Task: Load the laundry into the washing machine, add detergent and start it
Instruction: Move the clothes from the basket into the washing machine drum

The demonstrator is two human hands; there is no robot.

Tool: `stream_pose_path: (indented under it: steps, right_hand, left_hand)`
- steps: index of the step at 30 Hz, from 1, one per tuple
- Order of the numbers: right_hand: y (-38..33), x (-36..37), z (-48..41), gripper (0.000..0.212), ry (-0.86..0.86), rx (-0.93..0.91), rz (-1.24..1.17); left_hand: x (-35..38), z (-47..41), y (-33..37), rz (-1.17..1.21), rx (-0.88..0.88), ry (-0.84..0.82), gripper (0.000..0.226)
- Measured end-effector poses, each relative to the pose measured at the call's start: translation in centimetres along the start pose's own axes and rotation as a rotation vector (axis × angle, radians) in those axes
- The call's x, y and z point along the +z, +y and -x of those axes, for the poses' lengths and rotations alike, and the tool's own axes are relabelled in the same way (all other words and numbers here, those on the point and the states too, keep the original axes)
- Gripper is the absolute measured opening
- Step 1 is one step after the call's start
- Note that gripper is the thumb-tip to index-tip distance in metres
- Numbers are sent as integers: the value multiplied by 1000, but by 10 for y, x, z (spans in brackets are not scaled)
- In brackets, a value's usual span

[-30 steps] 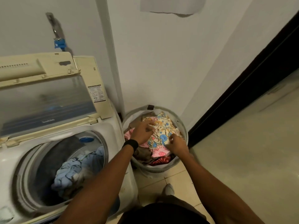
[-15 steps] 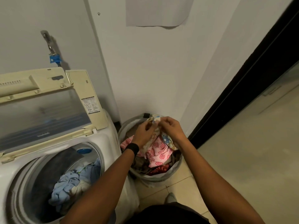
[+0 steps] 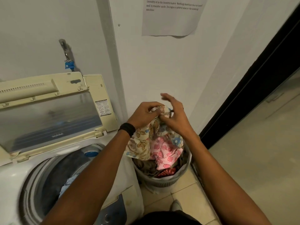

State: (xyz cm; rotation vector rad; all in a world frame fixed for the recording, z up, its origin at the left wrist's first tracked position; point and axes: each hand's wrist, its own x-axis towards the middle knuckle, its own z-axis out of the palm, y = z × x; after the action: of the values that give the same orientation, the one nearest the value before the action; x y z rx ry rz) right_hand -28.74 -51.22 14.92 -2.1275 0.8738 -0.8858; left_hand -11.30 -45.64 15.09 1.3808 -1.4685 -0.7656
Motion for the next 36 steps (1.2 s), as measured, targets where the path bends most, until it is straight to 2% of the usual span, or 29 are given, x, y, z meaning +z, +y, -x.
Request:
stream_pose_path:
  steps: [2, 5, 8, 11, 13, 15, 18, 24, 26, 29, 32, 36]
  right_hand:
    - [1, 0, -1, 38, -47, 49, 37]
    - [-1, -2, 4, 13, 142, 166, -28]
    - [-7, -8, 12, 3, 388, 258, -93]
    - [-4, -14, 18, 11, 493, 348, -104]
    - [-2, -13, 23, 13, 403, 366, -88]
    - [-5, -6, 26, 13, 239, 338, -102]
    - [-19, 11, 29, 18, 91, 288, -117]
    - [-39, 37, 30, 13, 45, 209, -187]
    - [-41, 40, 29, 12, 25, 178, -177]
    - [-40, 44, 29, 14, 20, 141, -109]
    - [-34, 38, 31, 28, 65, 167, -32]
    - [-23, 18, 36, 48, -43, 234, 85]
  left_hand:
    - [-7, 5, -2, 6, 17, -4, 21]
    - [-16, 18, -18, -28, -57, -29, 36]
    - [-26, 35, -45, -209, -121, -88, 34]
    - [-36, 50, -60, -199, -140, 69, 34]
    - [-40, 53, -56, -117, -102, 166, 34]
    - [-37, 51, -44, -46, -74, 220, 30]
    - [-29, 46, -25, 53, -38, 246, 25]
    - [-1, 46, -11, 224, -76, 174, 24]
    - [8, 48, -10, 214, -69, 183, 18]
    - [9, 49, -12, 101, -58, 245, 23]
    - [-2, 43, -17, -23, -28, 385, 32]
    - [-18, 35, -15, -10, -57, 443, 41]
